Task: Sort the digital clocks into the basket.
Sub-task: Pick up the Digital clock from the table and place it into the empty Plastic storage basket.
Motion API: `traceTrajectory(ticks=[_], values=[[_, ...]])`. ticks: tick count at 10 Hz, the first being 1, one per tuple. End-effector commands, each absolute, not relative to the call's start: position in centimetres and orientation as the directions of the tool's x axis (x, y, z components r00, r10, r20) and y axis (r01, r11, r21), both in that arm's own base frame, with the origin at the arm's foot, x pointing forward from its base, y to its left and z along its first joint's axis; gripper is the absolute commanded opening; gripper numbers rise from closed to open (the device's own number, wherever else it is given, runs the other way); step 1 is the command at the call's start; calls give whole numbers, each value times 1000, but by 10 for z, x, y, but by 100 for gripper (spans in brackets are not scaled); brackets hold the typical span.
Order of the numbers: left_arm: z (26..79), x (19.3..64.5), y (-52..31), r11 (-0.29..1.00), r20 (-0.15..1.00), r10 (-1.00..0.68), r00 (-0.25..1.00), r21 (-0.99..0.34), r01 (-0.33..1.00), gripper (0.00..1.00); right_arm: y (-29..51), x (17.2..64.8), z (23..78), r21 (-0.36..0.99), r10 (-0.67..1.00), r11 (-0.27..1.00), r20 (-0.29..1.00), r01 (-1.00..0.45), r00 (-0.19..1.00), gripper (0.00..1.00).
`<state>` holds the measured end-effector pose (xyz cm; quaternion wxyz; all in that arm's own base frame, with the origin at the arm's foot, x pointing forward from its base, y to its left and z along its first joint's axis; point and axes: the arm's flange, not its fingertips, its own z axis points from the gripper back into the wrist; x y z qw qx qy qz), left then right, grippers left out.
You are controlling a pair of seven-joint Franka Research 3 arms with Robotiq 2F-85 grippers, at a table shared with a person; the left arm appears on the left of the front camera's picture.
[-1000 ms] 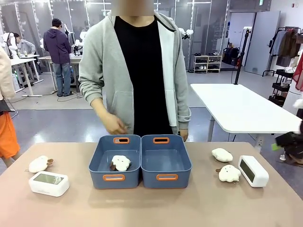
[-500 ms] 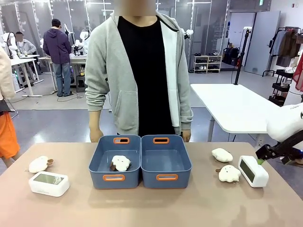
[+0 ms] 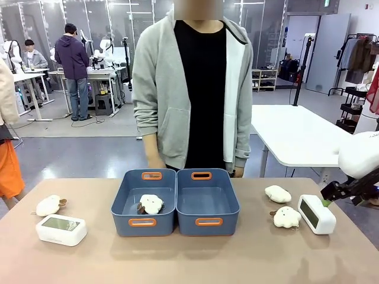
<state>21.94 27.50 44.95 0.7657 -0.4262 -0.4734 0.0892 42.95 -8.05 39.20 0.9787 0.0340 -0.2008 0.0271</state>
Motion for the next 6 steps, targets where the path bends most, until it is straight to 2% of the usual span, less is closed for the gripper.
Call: traceTrajectory(ticks=[1,4,6], values=[[451,220,276,612,653,546,525,-738,283,100,-67,450,390,61,127,986,316,-154,940,100],[451,220,276,612,653,546,525,-738,283,100,-64,488,364,70,89,991,254,-111,963,100],[451,220,276,612,653,546,525,-738,283,100,-68,497,350,118,70,988,211,-96,975,100]])
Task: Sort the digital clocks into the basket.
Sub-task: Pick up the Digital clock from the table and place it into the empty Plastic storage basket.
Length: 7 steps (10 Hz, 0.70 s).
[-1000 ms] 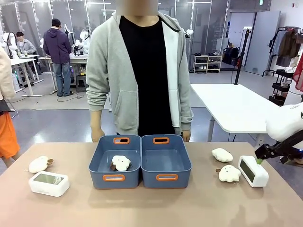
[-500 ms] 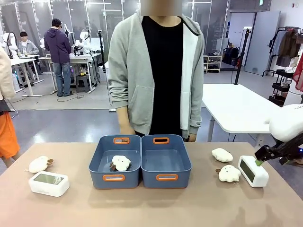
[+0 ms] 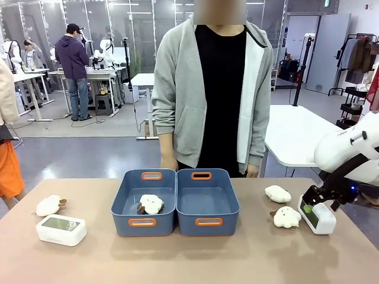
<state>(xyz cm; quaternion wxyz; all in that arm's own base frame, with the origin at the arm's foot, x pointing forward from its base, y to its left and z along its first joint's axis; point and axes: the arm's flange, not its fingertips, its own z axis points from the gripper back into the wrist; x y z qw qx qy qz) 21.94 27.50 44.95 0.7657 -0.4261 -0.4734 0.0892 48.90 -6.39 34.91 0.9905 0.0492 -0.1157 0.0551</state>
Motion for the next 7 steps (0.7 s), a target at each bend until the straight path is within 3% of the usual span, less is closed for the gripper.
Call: traceTrajectory(ticks=[1,2,5,6,7], values=[[451,220,276,612,653,546,525,-738,283,100,-69,501,340,103,59,991,190,-80,980,100],[451,220,276,612,653,546,525,-738,283,100,-71,507,329,91,56,993,167,-72,984,100],[451,220,276,612,653,546,525,-738,283,100,-72,506,321,103,70,991,149,-86,986,13],[451,220,276,612,653,546,525,-738,283,100,-75,506,321,98,63,992,153,-78,986,0],[451,220,276,612,653,546,525,-738,283,100,-77,505,322,105,57,992,156,-74,986,0]])
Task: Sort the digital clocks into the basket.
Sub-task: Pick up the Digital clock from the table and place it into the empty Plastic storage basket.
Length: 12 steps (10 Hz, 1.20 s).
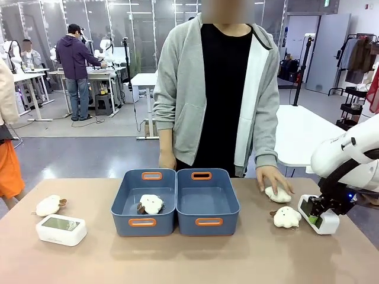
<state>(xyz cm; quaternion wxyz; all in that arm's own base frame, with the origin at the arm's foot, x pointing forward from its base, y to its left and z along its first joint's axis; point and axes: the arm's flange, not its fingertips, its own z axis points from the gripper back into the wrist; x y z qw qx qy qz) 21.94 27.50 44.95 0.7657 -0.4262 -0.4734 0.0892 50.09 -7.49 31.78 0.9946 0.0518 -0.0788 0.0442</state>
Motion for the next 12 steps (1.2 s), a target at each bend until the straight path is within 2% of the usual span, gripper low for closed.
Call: traceTrajectory(ticks=[1,2,3,10,11,12], values=[[451,220,276,612,653,546,525,-738,283,100,-79,504,322,109,59,991,155,-76,986,0],[451,220,276,612,653,546,525,-738,283,100,-78,503,322,111,60,991,154,-77,986,3],[451,220,276,612,653,546,525,-738,283,100,-78,501,324,130,51,989,164,-73,985,0],[451,220,276,612,653,546,525,-738,283,100,-80,500,319,102,66,991,158,-82,985,0],[451,220,276,612,653,546,525,-738,283,100,-80,499,319,107,63,991,154,-80,986,50],[451,220,276,612,653,546,525,-738,283,100,-81,492,332,79,110,989,201,-128,973,50]])
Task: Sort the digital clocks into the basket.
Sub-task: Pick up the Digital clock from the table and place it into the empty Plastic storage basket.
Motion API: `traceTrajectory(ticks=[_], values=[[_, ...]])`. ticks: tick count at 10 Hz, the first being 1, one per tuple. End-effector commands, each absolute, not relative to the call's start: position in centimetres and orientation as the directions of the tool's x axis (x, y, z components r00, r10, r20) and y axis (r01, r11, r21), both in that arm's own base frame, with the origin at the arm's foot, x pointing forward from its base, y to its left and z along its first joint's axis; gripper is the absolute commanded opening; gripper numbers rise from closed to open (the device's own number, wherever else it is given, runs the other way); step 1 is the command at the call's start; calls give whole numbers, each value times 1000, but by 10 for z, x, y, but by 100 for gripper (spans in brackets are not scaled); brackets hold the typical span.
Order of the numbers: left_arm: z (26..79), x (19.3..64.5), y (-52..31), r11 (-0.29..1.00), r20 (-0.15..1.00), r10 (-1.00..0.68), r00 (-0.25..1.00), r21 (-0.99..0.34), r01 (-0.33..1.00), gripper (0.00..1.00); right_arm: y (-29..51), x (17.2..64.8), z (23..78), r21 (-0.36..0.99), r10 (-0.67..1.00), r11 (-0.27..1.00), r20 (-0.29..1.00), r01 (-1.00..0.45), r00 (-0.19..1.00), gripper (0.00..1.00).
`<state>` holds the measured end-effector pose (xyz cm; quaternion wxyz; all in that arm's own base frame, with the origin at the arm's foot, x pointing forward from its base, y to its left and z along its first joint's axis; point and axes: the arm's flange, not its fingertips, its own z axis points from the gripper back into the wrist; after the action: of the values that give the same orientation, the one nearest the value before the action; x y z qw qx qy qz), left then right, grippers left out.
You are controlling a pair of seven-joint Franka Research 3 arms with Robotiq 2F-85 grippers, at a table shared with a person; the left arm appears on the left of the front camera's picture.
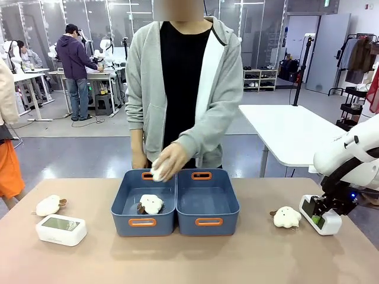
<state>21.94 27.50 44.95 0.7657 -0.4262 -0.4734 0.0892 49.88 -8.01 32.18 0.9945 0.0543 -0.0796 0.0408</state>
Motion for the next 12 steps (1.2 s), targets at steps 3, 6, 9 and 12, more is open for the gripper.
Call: traceTrajectory(ticks=[3,6,9,12], values=[[451,220,276,612,653,546,525,-738,283,100,-54,475,396,-1,346,931,326,-365,880,50],[451,220,276,612,653,546,525,-738,283,100,27,479,431,-90,696,708,258,-701,670,50],[451,220,276,612,653,546,525,-738,283,100,121,487,434,-217,878,470,218,-856,427,50],[451,220,276,612,653,546,525,-738,283,100,219,474,436,-253,956,255,212,-933,204,50]])
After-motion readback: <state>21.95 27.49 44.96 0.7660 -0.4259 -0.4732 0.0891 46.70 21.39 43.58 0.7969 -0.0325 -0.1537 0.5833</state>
